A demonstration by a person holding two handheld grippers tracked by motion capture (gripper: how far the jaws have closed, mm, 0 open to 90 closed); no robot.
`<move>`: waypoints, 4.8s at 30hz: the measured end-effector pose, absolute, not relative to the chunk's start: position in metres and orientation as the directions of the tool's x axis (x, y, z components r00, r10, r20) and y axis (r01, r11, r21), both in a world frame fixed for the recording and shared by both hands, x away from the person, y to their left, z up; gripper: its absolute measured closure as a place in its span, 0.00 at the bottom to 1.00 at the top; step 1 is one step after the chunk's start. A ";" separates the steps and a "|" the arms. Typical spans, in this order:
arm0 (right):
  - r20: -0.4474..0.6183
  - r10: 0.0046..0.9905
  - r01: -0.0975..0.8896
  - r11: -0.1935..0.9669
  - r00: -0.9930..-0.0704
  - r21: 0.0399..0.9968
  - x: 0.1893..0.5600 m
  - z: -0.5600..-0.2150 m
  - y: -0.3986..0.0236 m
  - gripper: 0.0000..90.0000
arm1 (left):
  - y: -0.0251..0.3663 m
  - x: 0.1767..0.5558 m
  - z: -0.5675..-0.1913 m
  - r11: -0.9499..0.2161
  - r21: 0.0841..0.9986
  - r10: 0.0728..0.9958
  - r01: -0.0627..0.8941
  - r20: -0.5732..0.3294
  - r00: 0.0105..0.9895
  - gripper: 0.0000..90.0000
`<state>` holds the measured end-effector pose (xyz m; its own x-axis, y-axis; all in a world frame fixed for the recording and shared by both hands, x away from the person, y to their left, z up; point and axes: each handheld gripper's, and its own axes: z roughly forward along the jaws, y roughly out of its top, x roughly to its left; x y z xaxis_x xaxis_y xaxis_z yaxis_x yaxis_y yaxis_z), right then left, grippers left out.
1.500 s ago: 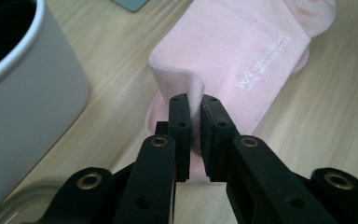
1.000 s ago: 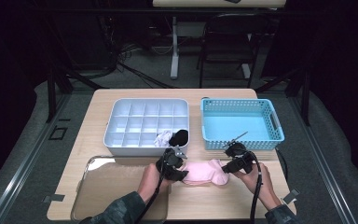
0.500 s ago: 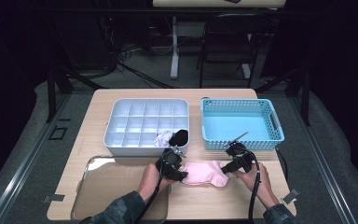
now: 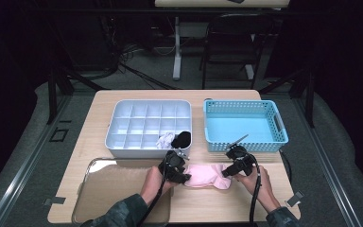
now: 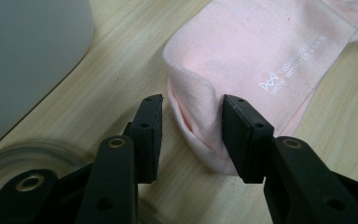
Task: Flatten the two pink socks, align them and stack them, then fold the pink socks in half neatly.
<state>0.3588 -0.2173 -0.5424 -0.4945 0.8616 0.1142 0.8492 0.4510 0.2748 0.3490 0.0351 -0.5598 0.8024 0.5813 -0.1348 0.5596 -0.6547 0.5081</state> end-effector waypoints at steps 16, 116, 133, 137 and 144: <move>0.180 0.834 0.838 0.461 -0.522 0.292 0.356 -0.547 -0.215 0.92 | 0.033 0.346 -0.559 -0.669 0.520 0.555 0.531 -0.126 0.822 0.80; 0.421 0.729 0.832 0.385 -0.540 0.400 0.360 -0.529 -0.180 0.72 | 0.020 0.348 -0.566 -0.572 0.564 0.556 0.595 -0.267 0.787 0.76; 0.306 0.813 0.856 0.396 -0.495 0.331 0.348 -0.540 -0.203 0.66 | 0.026 0.349 -0.560 -0.558 0.572 0.559 0.602 -0.277 0.781 0.68; 0.304 0.822 0.858 0.373 -0.482 0.352 0.347 -0.535 -0.208 0.65 | 0.035 0.350 -0.547 -0.504 0.613 0.574 0.608 -0.287 0.766 0.61; 0.290 0.819 0.861 0.417 -0.495 0.292 0.350 -0.542 -0.208 0.66 | 0.023 0.351 -0.556 -0.548 0.570 0.569 0.612 -0.283 0.772 0.54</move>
<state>0.3502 -0.2080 -0.5417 -0.4951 0.8189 0.2904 0.8608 0.4169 0.2921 0.3508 0.0233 -0.5555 0.7724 0.5687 -0.2828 0.6123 -0.5481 0.5698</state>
